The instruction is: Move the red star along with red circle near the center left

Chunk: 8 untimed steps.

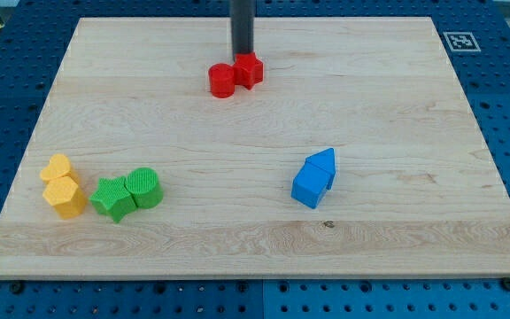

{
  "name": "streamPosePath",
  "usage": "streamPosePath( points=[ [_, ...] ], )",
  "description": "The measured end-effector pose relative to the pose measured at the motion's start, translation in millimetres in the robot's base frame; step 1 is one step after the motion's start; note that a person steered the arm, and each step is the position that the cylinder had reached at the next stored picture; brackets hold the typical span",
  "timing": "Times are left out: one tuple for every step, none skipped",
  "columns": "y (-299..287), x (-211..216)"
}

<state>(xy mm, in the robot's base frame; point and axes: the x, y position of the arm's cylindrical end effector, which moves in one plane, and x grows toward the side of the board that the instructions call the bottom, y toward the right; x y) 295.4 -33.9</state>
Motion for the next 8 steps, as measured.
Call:
streamPosePath(
  points=[
    [-13, 3],
    [-12, -9],
    [10, -19],
    [54, -19],
    [74, 0],
    [74, 19],
    [72, 19],
    [53, 23]
  ],
)
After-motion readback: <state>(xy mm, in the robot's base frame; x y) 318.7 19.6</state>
